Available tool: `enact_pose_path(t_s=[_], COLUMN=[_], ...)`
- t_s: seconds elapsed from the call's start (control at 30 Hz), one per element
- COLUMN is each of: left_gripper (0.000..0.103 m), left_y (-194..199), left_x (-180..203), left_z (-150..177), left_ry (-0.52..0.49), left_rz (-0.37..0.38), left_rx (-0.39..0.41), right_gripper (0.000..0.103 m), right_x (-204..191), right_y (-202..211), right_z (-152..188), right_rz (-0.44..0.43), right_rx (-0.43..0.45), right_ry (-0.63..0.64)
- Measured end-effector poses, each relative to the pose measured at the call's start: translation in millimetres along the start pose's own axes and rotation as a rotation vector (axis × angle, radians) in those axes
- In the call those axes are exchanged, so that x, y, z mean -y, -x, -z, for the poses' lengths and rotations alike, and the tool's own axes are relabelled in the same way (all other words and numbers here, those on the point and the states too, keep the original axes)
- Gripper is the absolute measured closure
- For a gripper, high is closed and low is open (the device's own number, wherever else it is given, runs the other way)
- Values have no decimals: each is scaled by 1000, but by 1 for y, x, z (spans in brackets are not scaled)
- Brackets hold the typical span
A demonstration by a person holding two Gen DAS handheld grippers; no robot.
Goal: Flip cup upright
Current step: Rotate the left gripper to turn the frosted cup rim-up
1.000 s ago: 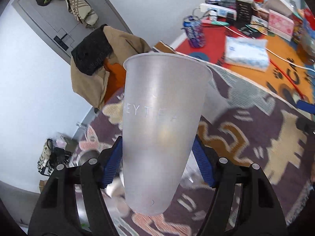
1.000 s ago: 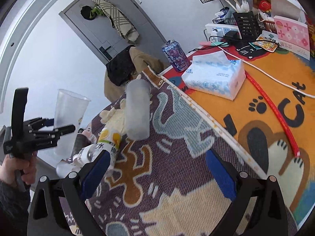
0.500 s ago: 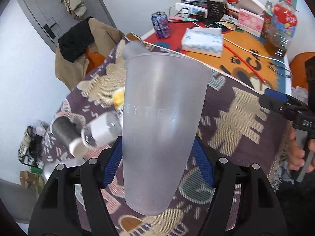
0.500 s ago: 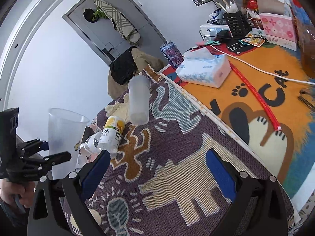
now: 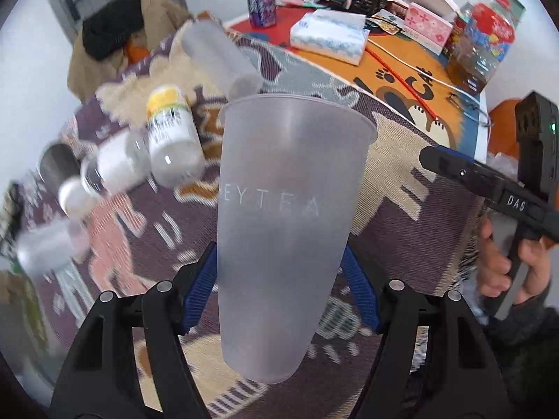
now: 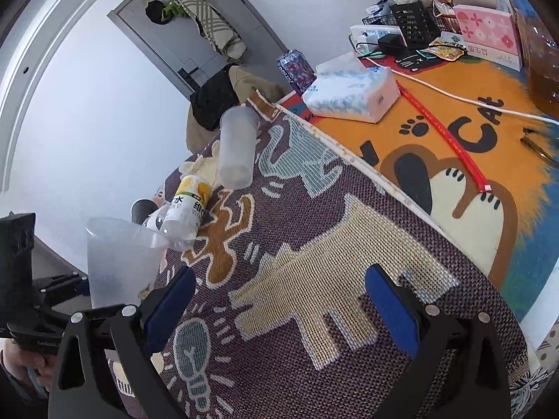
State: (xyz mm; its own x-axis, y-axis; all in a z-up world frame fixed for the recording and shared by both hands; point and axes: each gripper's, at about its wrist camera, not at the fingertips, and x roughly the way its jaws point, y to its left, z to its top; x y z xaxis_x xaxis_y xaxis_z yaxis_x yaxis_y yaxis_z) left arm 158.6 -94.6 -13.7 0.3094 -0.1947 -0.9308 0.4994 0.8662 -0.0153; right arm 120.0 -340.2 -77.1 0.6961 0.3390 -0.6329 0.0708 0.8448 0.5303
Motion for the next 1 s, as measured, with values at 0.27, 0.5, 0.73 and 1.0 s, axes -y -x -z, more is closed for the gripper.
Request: enact_pose_path(t_s=[0.27, 0.5, 0.73, 1.0], left_gripper=[33, 32, 8, 7], left_y=[-33, -65, -44, -7], left_x=[-16, -31, -34, -38], left_z=[14, 24, 34, 50], left_ry=[180, 324, 345, 337], left_rz=[129, 160, 168, 132], left_rx=[-46, -83, 10, 173], right_gripper=[8, 8, 8, 8], right_x=[4, 3, -7, -25], right_y=[-9, -21, -29, -40], right_z=[3, 8, 7, 6], right_rz=[12, 13, -54, -158], right_rx=[-29, -84, -167, -234], right_ry=[-2, 14, 40, 30])
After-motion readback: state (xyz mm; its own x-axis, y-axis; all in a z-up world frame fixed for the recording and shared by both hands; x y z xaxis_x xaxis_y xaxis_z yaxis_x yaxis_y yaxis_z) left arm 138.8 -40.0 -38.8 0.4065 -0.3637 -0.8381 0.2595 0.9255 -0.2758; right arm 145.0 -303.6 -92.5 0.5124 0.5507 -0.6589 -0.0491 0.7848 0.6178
